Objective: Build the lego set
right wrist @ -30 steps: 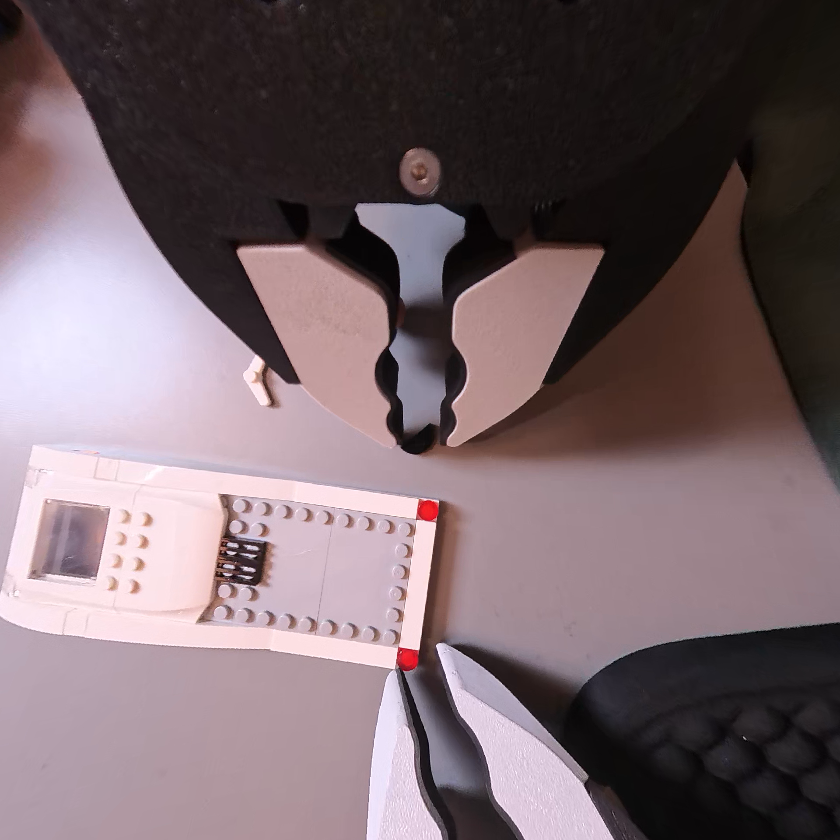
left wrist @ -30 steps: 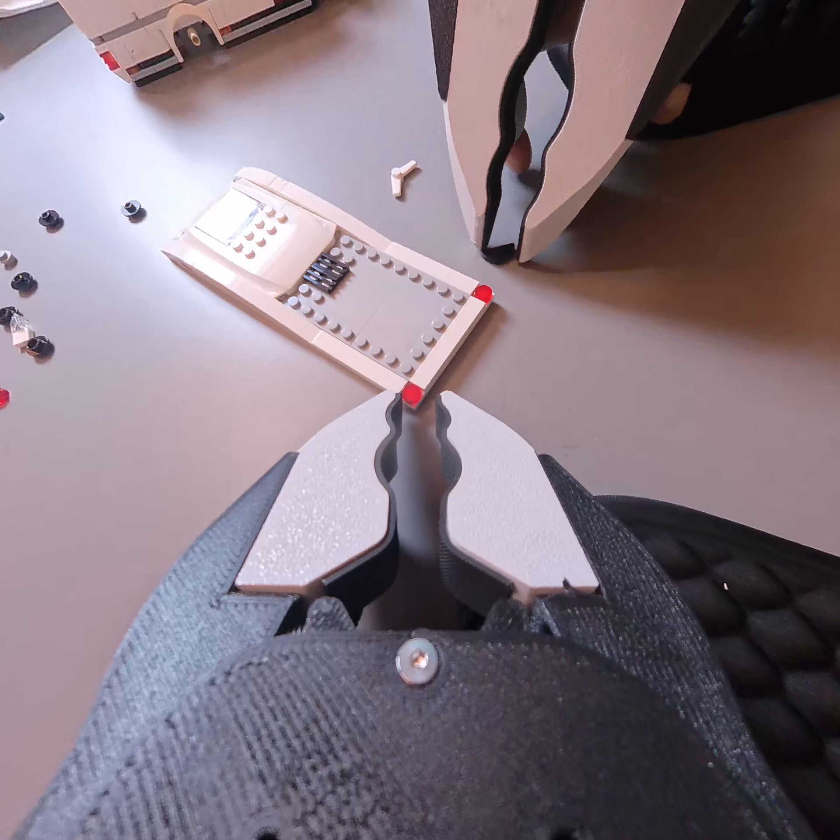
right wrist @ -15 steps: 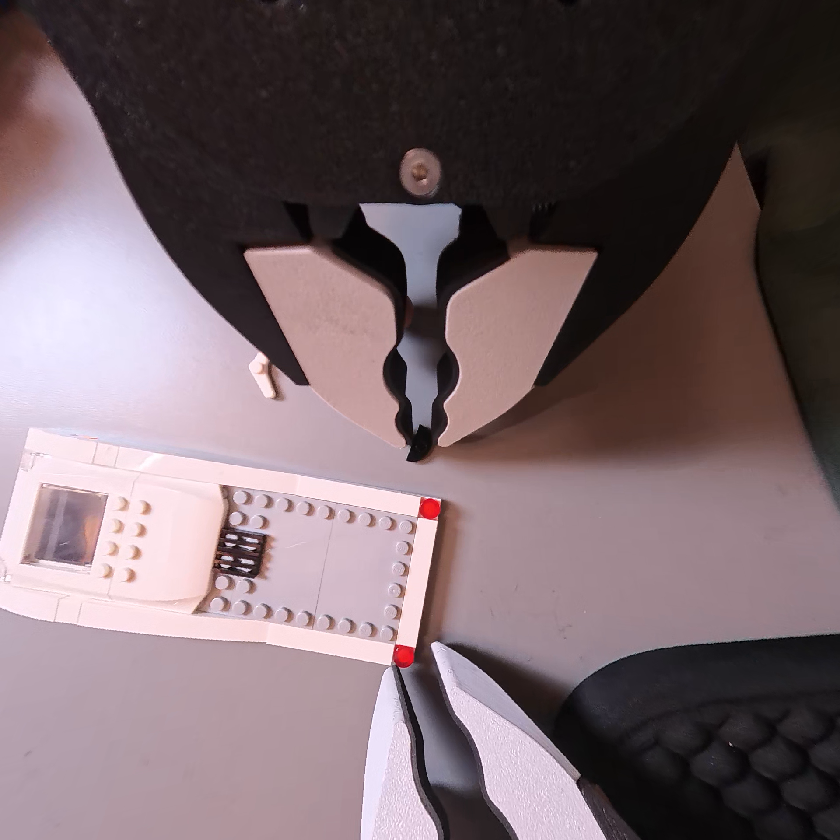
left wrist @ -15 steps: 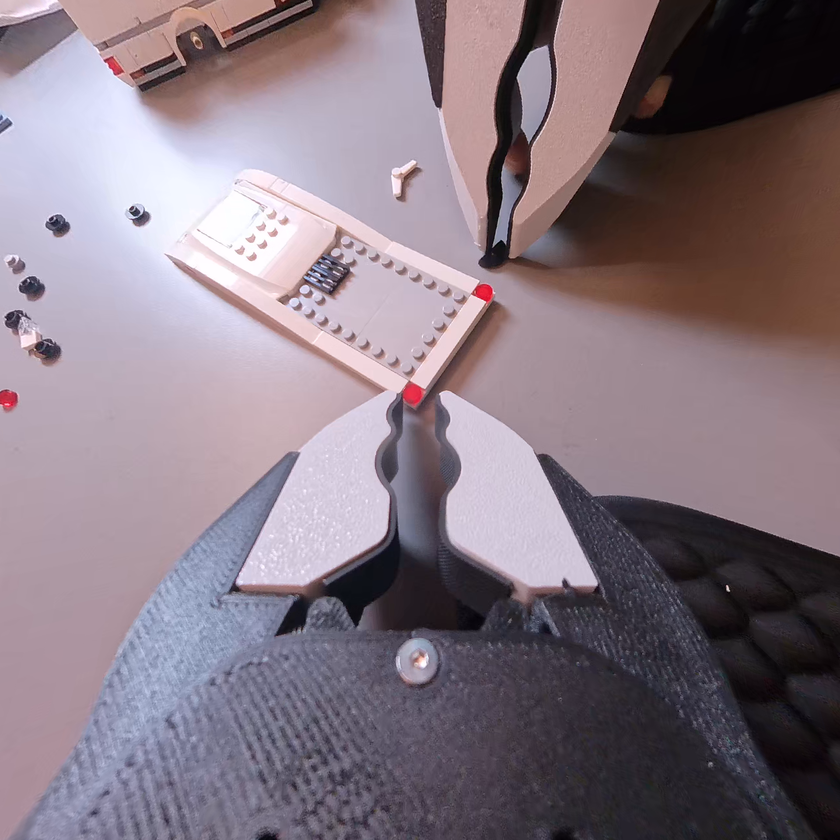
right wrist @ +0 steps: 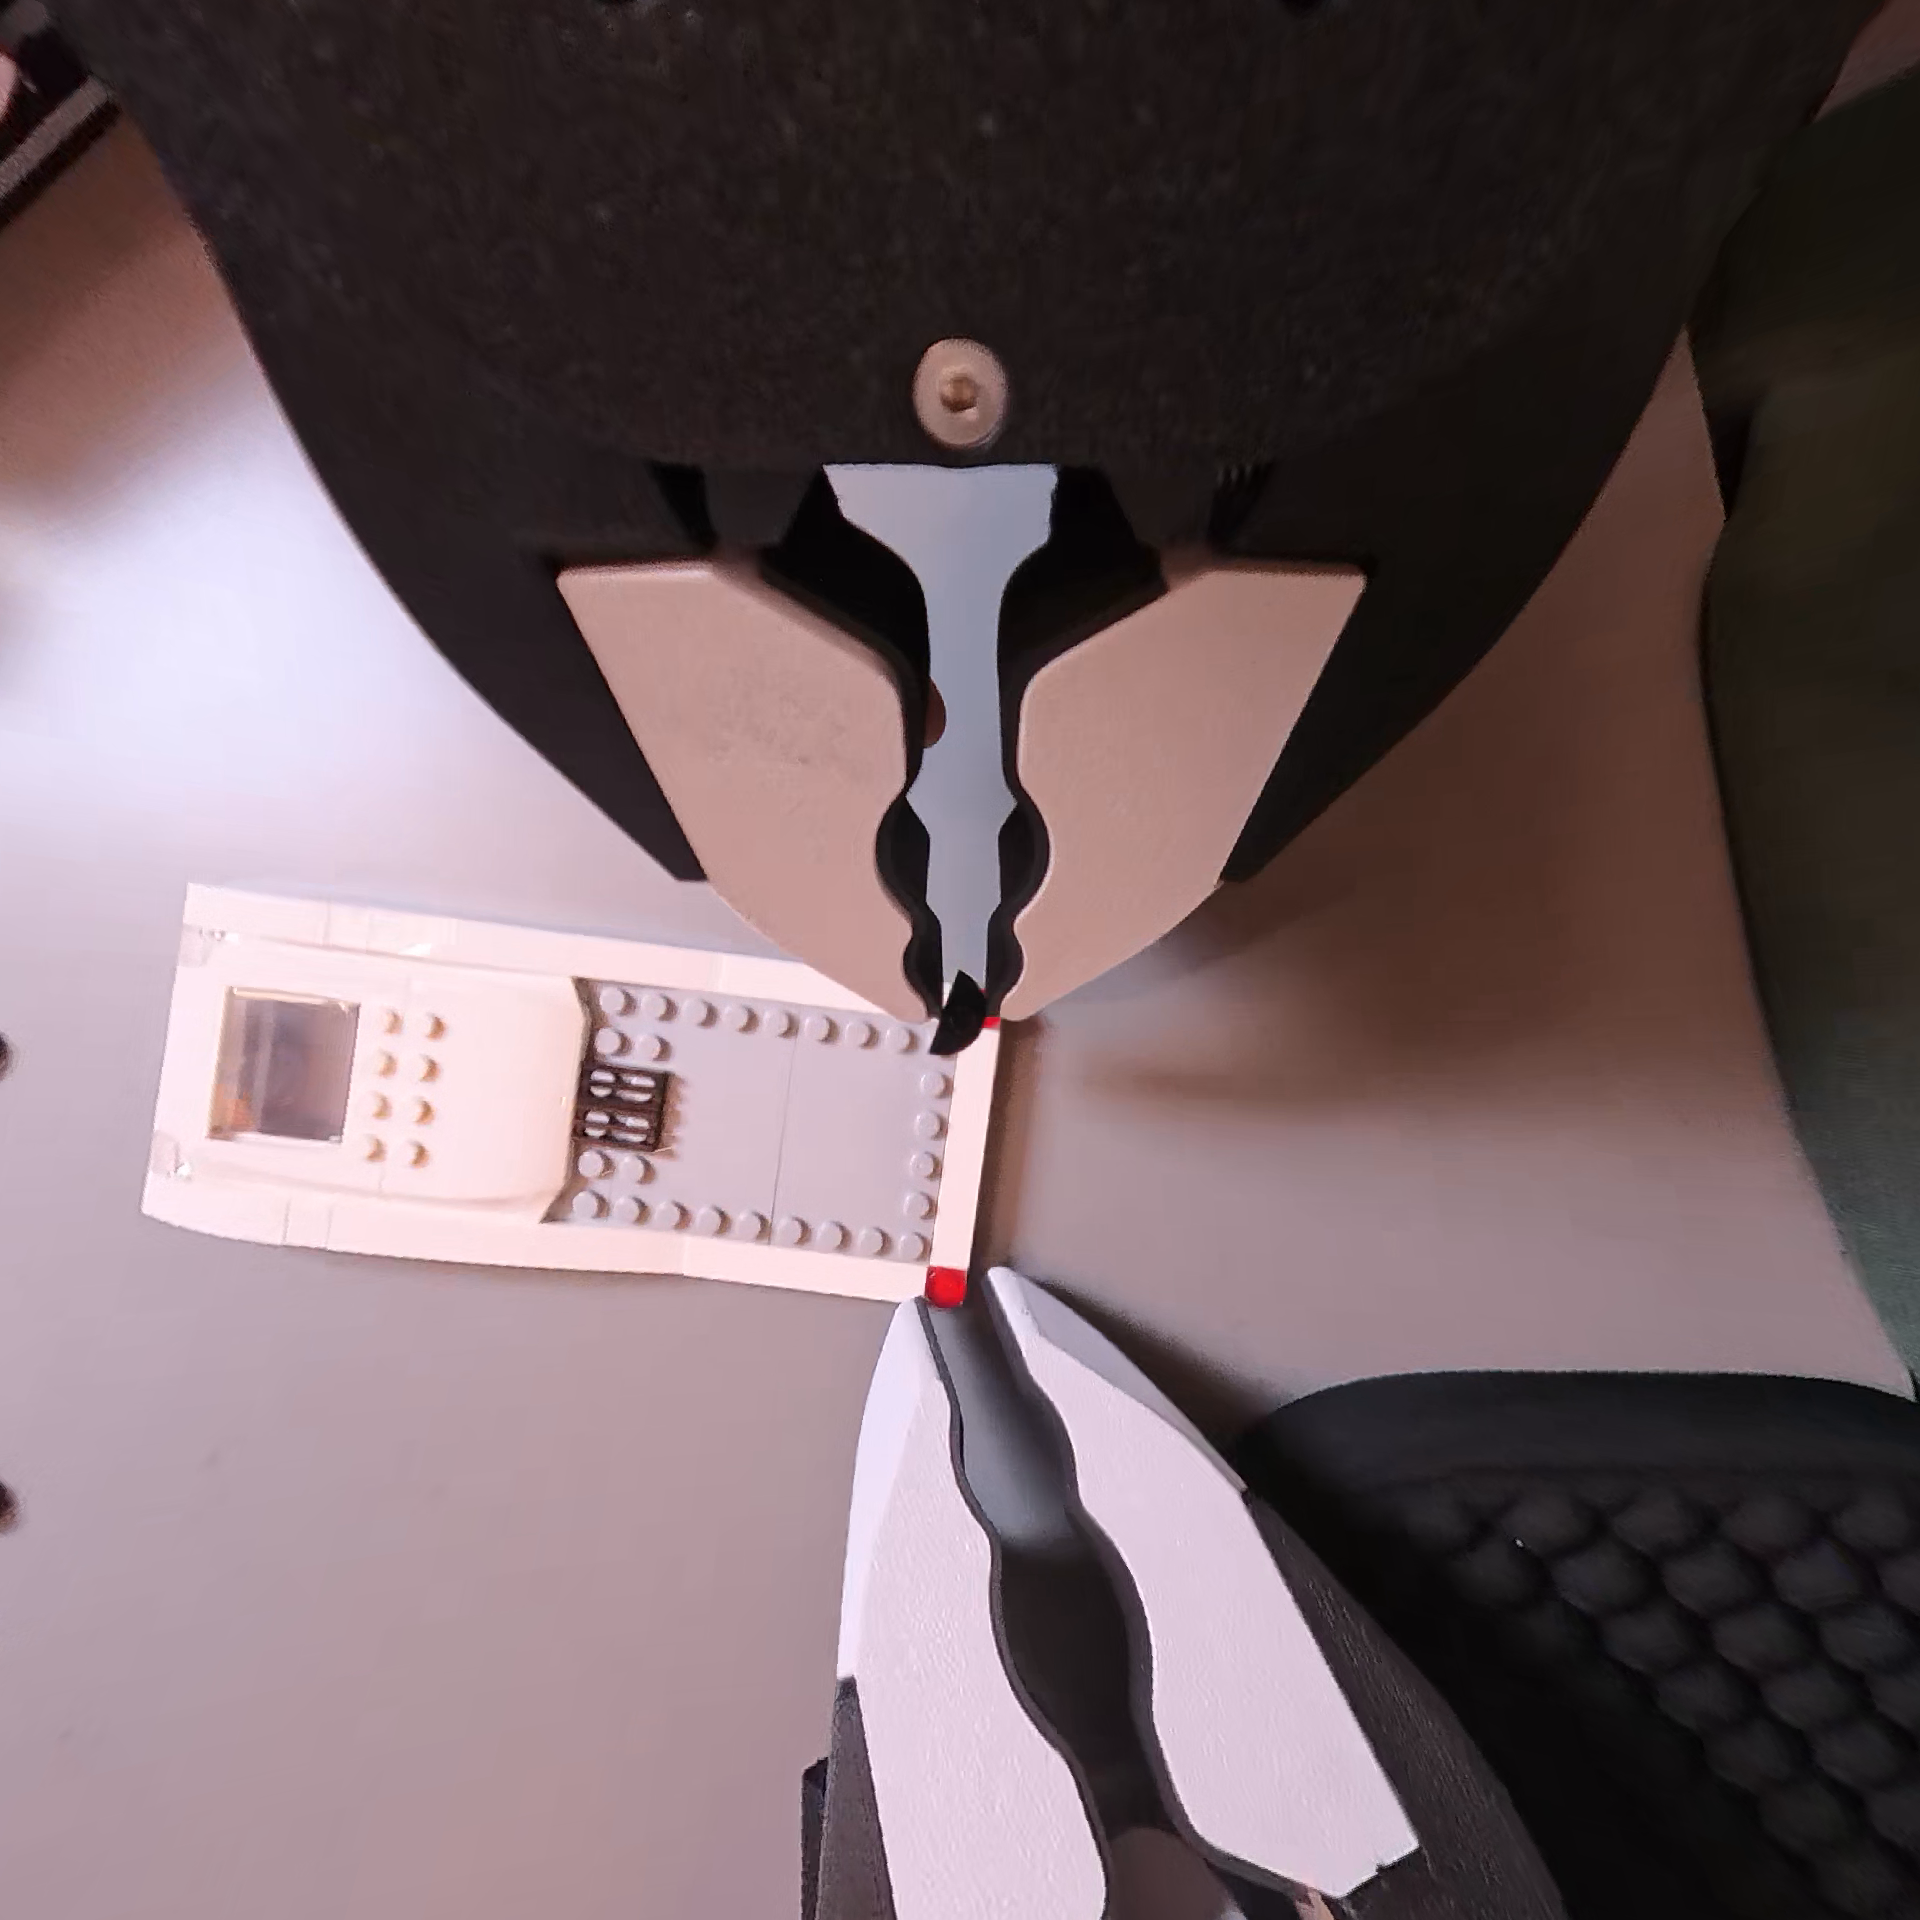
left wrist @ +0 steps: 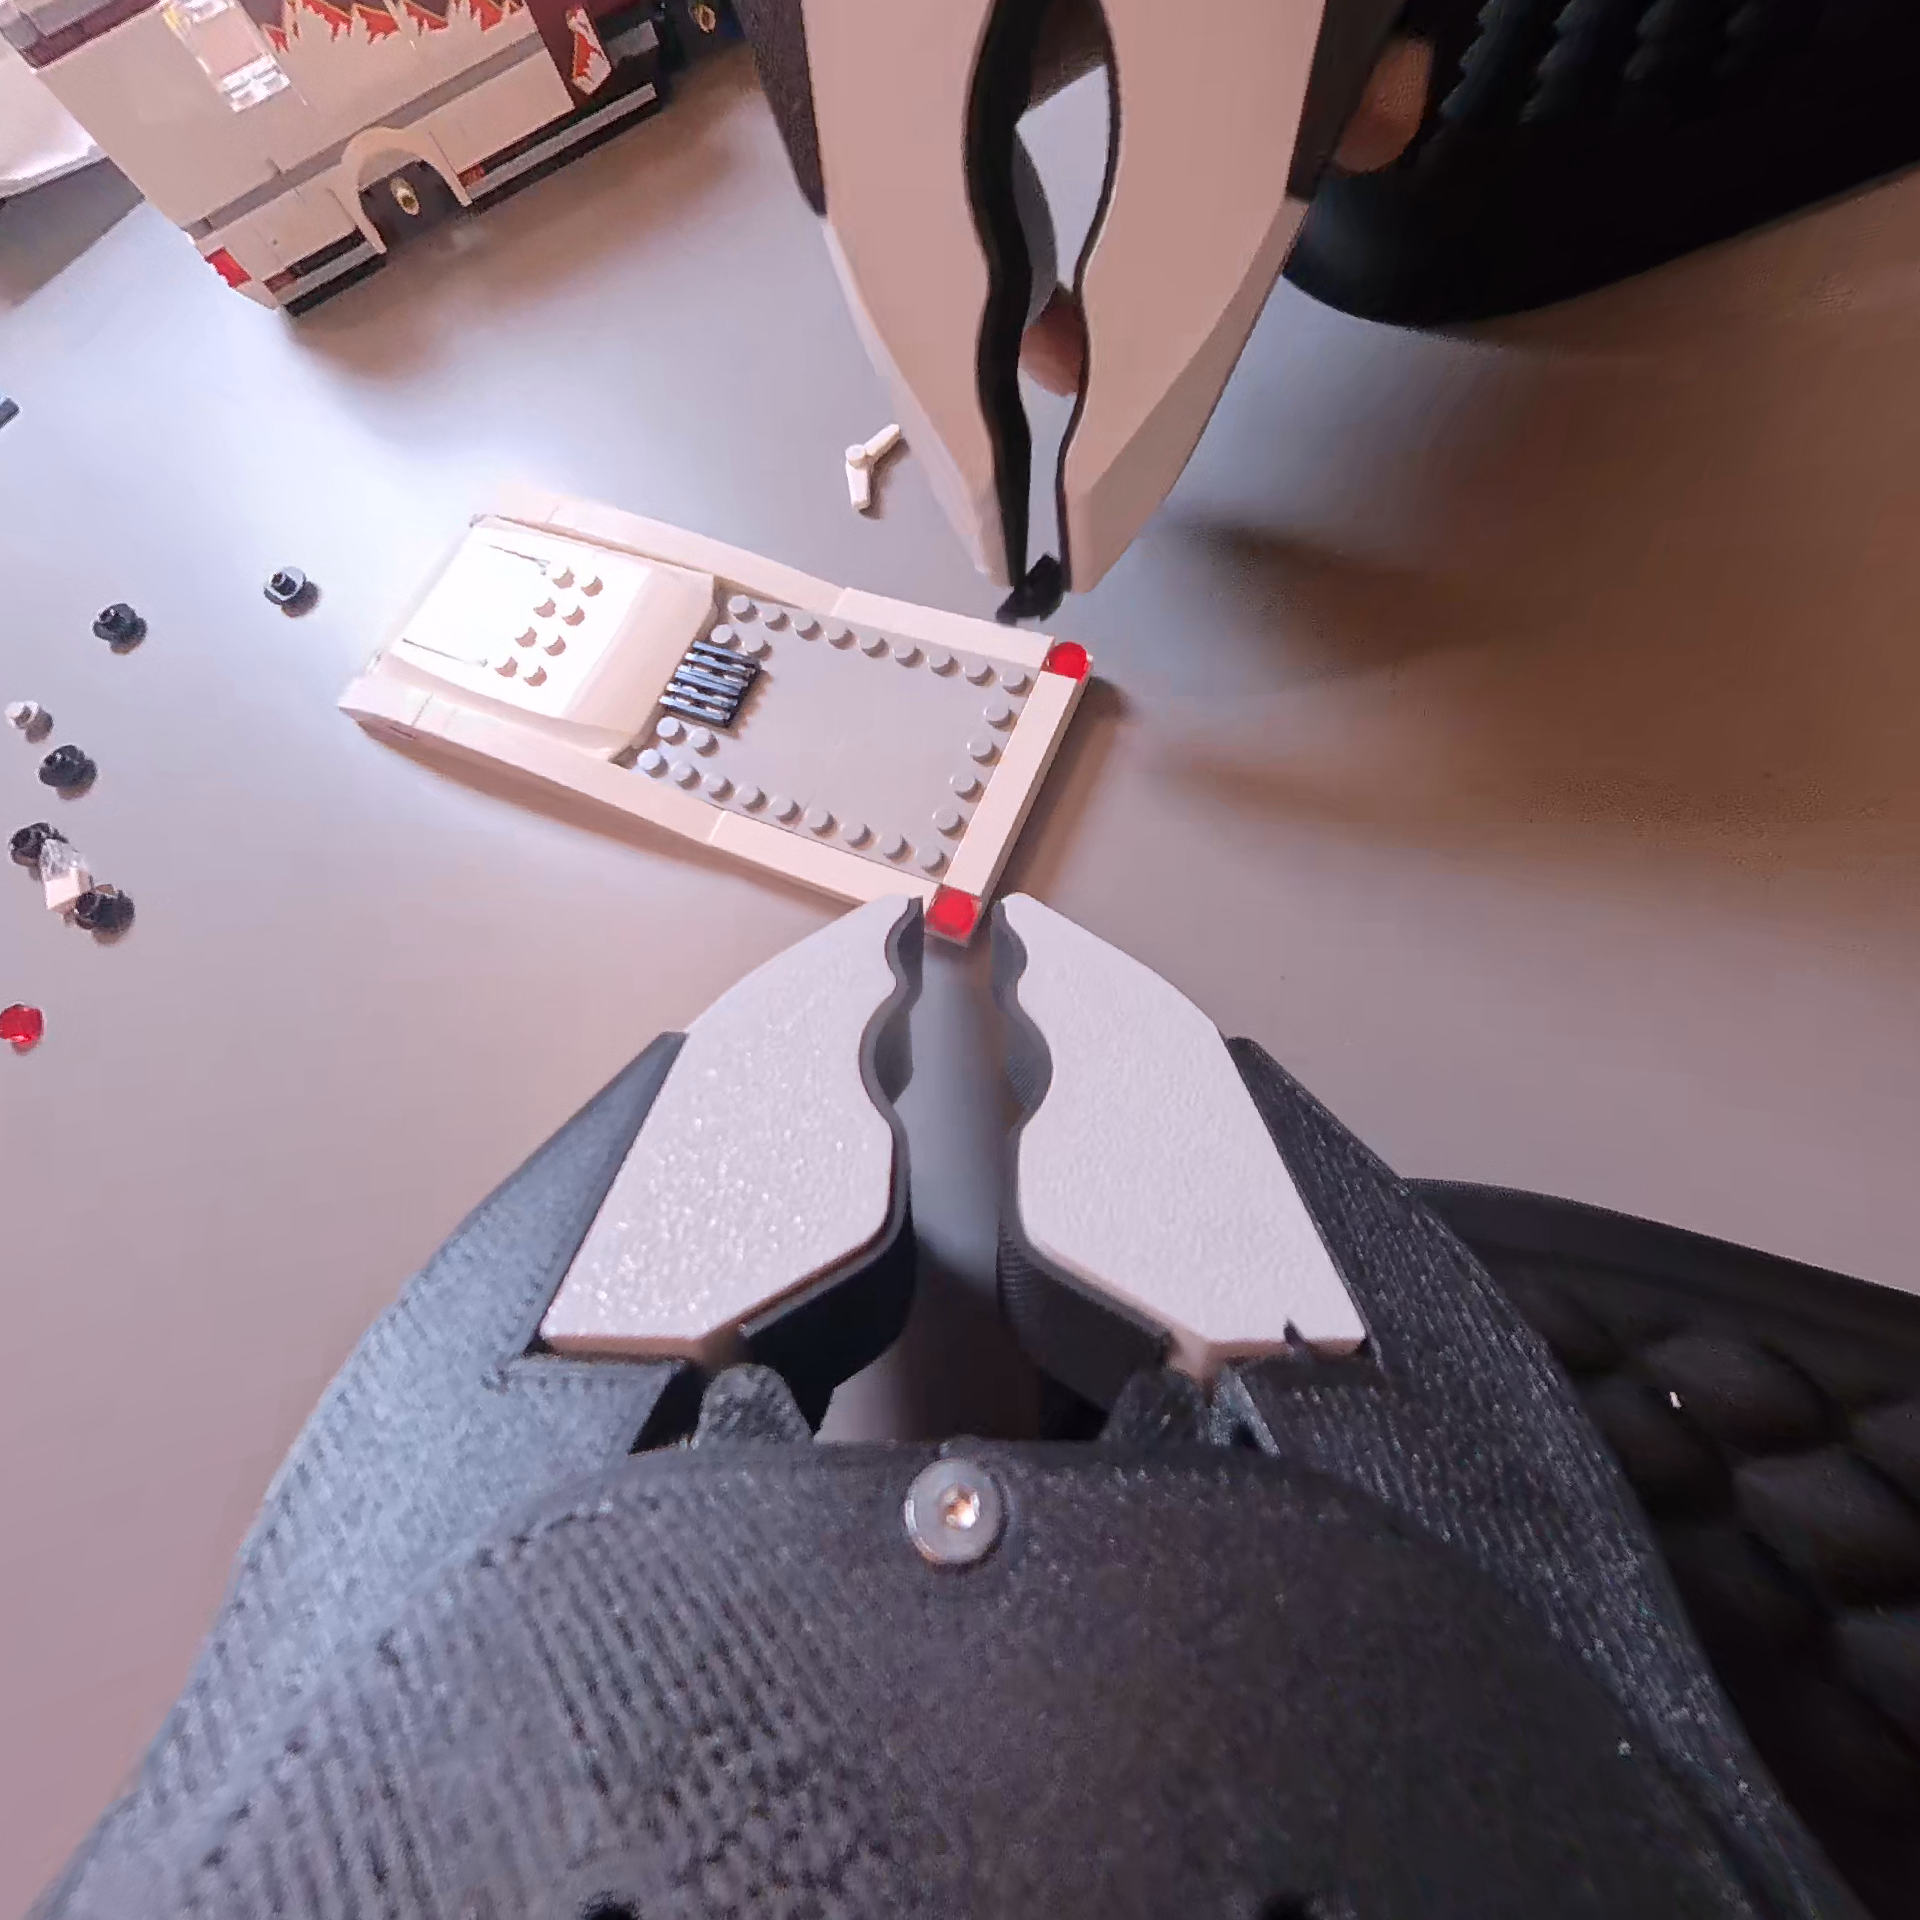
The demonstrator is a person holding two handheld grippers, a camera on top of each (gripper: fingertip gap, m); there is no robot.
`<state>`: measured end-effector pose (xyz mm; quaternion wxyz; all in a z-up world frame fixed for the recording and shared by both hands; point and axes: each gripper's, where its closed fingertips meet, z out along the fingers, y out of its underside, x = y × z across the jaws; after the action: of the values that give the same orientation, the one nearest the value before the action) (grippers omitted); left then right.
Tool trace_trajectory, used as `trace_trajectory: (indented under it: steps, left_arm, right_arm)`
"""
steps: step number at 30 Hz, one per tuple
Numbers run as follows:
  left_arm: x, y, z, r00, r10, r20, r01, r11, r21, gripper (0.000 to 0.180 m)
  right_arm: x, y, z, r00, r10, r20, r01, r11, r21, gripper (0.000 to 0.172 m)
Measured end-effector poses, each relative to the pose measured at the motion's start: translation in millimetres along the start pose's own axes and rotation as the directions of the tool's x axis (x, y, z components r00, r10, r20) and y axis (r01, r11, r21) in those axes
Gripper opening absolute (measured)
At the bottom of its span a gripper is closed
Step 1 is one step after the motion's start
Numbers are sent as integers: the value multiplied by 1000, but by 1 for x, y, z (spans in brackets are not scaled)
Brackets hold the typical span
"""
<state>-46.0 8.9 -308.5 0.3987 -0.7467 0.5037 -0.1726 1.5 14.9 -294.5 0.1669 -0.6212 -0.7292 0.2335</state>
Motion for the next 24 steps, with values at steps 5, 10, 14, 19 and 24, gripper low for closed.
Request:
trace_trajectory:
  steps: [5,10,14,19,24]
  left_arm:
    - [-5,-6,-6,999,-13,40,11,999,48,16]
    - [3,-25,-9,999,-36,13,34,991,132,16]
    - [5,-37,-12,999,-7,37,0,983,184,19]
    - [15,-47,-16,999,36,0,-35,971,238,18]
    - [13,-48,-17,999,44,24,-49,970,239,8]
  right_arm:
    - [3,-9,8,1000,-15,12,15,1000,23,7]
    - [-1,-27,3,999,-24,28,19,988,152,7]
    - [-5,-44,-3,996,-7,85,-17,961,274,7]
    - [-16,-44,-7,989,-121,88,90,951,294,6]
    - [-14,-41,-6,989,-129,69,104,951,290,6]
